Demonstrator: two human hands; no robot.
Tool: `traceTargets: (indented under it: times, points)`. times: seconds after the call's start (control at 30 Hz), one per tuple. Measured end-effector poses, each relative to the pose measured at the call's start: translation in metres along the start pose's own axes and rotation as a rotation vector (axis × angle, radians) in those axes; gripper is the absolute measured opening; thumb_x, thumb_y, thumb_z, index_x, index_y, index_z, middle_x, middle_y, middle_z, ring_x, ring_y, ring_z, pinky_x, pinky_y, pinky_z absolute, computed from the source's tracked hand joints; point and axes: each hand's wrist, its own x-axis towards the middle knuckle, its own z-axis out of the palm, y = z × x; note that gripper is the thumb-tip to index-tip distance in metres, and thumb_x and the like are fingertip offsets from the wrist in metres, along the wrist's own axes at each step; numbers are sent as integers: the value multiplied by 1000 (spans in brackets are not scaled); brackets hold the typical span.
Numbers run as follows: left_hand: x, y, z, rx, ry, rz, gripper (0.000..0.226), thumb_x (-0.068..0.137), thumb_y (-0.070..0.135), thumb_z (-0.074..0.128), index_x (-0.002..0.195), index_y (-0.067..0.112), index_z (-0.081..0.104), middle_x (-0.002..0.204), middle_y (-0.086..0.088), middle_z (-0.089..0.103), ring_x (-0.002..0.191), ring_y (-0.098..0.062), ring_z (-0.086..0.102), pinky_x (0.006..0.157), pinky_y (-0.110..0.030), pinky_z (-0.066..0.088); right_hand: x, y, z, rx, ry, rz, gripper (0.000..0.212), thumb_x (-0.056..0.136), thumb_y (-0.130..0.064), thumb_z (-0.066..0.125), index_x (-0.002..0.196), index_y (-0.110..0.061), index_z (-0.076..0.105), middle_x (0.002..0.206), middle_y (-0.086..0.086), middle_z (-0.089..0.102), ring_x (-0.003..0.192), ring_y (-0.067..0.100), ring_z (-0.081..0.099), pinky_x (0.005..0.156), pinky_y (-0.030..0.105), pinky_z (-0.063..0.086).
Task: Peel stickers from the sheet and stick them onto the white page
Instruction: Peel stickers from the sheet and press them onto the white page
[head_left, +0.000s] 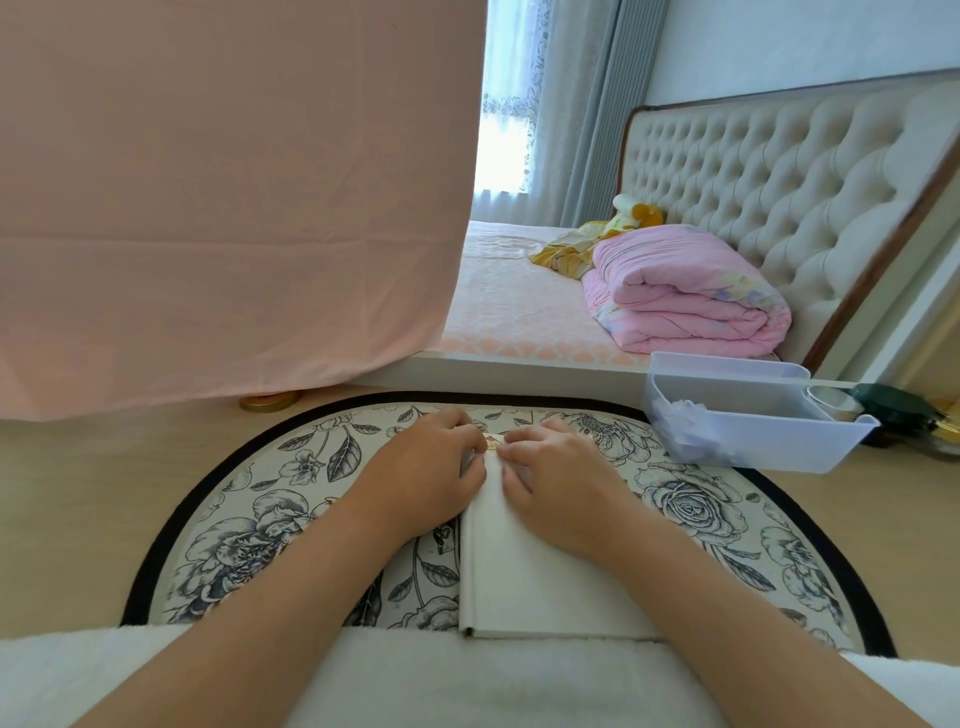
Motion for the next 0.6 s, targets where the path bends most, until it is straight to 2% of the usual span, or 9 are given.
traceTargets:
  times: [0.13,0.23,0.33,0.5,0.6]
  points:
    - [-3,-1,1,39,3,29,25,97,34,49,105,23,70,112,11,55,101,-9,53,80,-33,52,0,-1,1,-7,-19,-6,59,89,-44,20,121,-23,65,128,-6,59,115,20,48,96,41,44]
    - [-3,1,1,83,6,29,28,98,34,47,107,23,71,108,7,51,89,-9,51,72,-33,52,3,-2,1,-34,-100,0,49,96,-39,29,140,-29,49,140,-3,45,129,21,36,105,42,34]
    - [-4,4,1,103,-3,17,29,98,31,45,111,23,69,103,6,52,91,-10,51,76,-34,52,8,-4,-1,-50,-145,-5,47,97,-36,35,143,-31,41,141,-2,39,129,22,32,105,44,32]
    - [-4,7,1,144,-9,-7,31,99,32,42,113,25,69,107,8,54,95,-9,52,76,-33,53,4,0,0,-56,-104,-20,45,99,-37,35,140,-25,49,142,-3,44,129,22,36,105,42,33]
    - [-3,8,-1,159,-42,-13,34,100,33,40,119,27,67,111,7,53,98,-9,50,77,-30,51,0,2,0,-36,-97,-27,54,94,-42,27,135,-23,56,141,-4,49,127,20,38,104,39,33]
